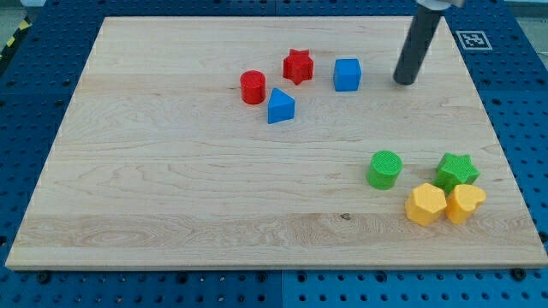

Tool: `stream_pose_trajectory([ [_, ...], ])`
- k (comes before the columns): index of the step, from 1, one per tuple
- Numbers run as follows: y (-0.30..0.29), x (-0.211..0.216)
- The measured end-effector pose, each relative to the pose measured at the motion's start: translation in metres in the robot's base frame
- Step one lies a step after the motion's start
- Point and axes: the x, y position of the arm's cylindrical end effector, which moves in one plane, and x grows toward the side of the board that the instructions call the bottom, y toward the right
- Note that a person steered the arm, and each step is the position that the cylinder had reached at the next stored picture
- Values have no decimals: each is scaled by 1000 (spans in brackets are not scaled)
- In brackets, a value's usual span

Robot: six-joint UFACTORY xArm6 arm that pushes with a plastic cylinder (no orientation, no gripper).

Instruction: Push the blue block towards the center right

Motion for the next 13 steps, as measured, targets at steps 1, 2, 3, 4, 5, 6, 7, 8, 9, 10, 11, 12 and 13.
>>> stream_pose_trajectory([
  [1, -34, 17],
  [2, -49, 33],
  [3, -72, 35],
  [4, -106, 28],
  [5, -108, 5],
  [6, -108, -20],
  [7, -98, -22],
  [8, -85, -21],
  [9, -66, -21],
  [10, -62, 1],
  [11, -62, 14],
  [12, -37, 14],
  [13, -9, 14],
])
